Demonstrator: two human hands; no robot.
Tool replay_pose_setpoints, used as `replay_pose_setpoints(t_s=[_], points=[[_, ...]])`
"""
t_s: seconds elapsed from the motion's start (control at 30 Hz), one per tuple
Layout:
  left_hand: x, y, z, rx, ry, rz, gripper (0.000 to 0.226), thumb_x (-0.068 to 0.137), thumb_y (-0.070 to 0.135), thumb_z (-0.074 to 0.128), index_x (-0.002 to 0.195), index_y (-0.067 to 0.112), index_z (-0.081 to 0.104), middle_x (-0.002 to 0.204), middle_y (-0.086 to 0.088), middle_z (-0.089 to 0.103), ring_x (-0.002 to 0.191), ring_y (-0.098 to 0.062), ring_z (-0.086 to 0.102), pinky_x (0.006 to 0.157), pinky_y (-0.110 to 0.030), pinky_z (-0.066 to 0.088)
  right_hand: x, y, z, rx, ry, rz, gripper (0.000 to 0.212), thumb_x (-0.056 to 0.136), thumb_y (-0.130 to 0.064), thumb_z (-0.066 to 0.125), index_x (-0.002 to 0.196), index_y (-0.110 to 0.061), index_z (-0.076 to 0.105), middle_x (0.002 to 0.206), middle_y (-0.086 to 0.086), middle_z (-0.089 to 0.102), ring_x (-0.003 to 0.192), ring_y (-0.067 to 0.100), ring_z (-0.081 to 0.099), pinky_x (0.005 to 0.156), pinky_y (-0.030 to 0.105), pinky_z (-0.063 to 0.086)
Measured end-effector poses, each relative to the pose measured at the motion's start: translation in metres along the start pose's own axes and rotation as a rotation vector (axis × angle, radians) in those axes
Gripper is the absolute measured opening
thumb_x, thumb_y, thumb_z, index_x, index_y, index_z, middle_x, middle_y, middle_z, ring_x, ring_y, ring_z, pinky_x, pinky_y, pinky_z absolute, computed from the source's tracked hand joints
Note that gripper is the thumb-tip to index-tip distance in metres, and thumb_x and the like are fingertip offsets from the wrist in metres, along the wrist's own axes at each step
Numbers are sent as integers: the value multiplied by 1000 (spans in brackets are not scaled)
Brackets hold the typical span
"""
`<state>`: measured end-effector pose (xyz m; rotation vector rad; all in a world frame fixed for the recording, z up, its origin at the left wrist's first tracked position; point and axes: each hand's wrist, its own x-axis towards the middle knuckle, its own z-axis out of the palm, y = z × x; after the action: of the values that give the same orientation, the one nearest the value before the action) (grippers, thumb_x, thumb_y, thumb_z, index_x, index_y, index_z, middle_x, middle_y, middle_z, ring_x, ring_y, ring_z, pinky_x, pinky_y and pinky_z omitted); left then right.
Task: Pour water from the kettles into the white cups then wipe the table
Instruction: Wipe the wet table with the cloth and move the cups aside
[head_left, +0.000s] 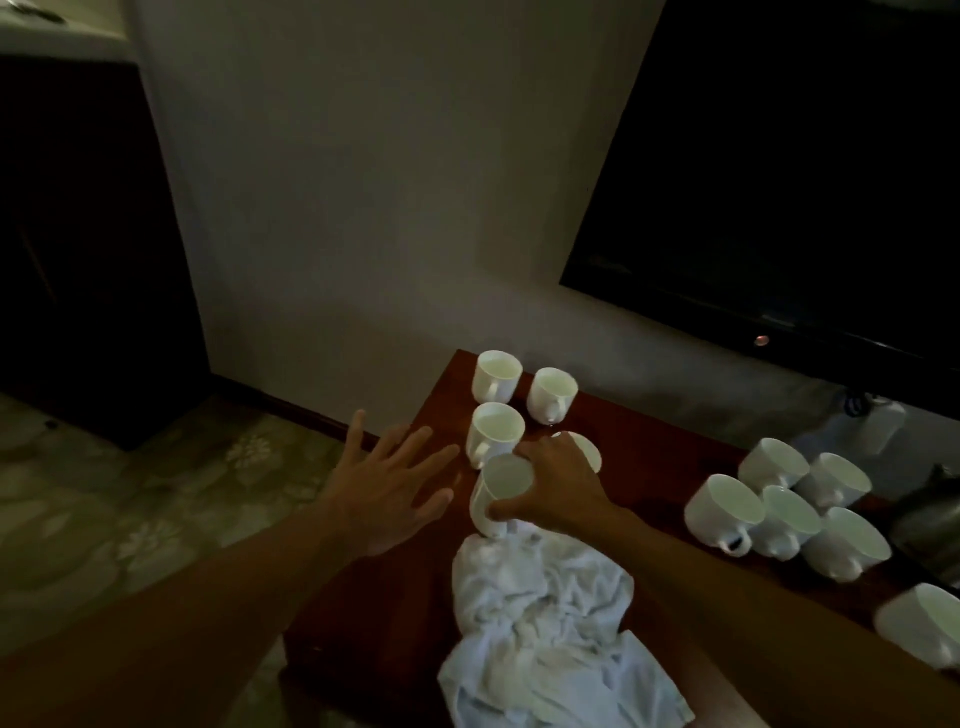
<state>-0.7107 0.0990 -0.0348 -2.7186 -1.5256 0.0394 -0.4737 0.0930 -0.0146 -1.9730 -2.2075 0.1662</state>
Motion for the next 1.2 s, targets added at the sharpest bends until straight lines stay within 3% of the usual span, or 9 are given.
replay_pose_setpoints(t_s=[0.1, 0.3, 0.43, 0.6, 0.73, 0.8, 0.9, 1.1, 1.2], points=[[-5, -15, 10, -2, 13, -15, 72, 87, 73, -8, 154, 47, -2, 167, 2, 7, 153, -24, 4, 114, -66, -12, 12, -15, 17, -15, 21, 2, 66, 49, -84, 65, 81, -26, 64, 79, -9, 62, 79, 12, 57, 77, 34, 50], [-4, -32, 25, -53, 47, -35, 76, 83, 72, -11, 154, 47, 1, 166, 4, 11, 153, -22, 5, 115, -65, -8, 28, -36, 41, -33, 1, 43, 71, 51, -80, 69, 96, -25, 66, 89, -7, 62, 86, 12, 59, 74, 35, 55], [1, -32, 29, -59, 31, -11, 87, 75, 74, -25, 154, 46, -2, 166, 4, 9, 153, -23, 5, 115, -66, -4, 36, -44, 56, -54, -48, 51, 78, 53, -84, 65, 103, -25, 65, 96, -6, 64, 91, 13, 60, 75, 33, 54], [8, -33, 35, -51, 69, 22, 70, 90, 70, -9, 154, 44, 4, 165, 2, 14, 152, -24, 9, 115, -66, -3, 42, -46, 63, -64, -30, 47, 81, 51, -88, 55, 105, -28, 63, 99, -9, 62, 95, 11, 56, 78, 31, 49], [13, -34, 29, -55, 50, 23, 78, 83, 71, -15, 154, 45, 2, 166, 2, 12, 153, -24, 8, 116, -65, -6, 43, -43, 62, -56, -46, 70, 82, 49, -93, 51, 102, -31, 59, 97, -10, 64, 92, 12, 61, 78, 35, 54], [18, -31, 24, -43, 69, 34, 75, 87, 71, -14, 155, 44, 3, 166, 2, 13, 152, -25, 9, 116, -65, -5, 42, -38, 54, -33, -30, 80, 88, 52, -95, 51, 111, -30, 58, 106, -7, 64, 100, 14, 61, 85, 39, 54], [26, -20, 20, -33, 63, 58, 69, 91, 68, -10, 155, 44, 0, 166, 3, 11, 153, -24, 7, 115, -66, -6, 39, -20, 36, 21, 20, 120, 94, 61, -89, 60, 128, -24, 56, 123, -1, 61, 115, 20, 57, 94, 41, 50], [55, 33, 1, -106, 106, 116, 73, 86, 71, -1, 154, 46, 6, 165, 0, 19, 152, -26, 15, 115, -66, -6, 15, 49, -12, -7, 90, 253, 77, 58, -92, 56, 103, -30, 62, 102, -7, 67, 96, 16, 63, 83, 40, 54], [81, 71, -13, -108, 117, 156, 71, 89, 69, 8, 155, 43, 21, 161, -2, 31, 149, -29, 26, 115, -70, 4, -9, 95, -38, -54, 70, 359, 81, 67, -85, 62, 124, -29, 60, 119, -2, 61, 114, 22, 57, 97, 40, 46]])
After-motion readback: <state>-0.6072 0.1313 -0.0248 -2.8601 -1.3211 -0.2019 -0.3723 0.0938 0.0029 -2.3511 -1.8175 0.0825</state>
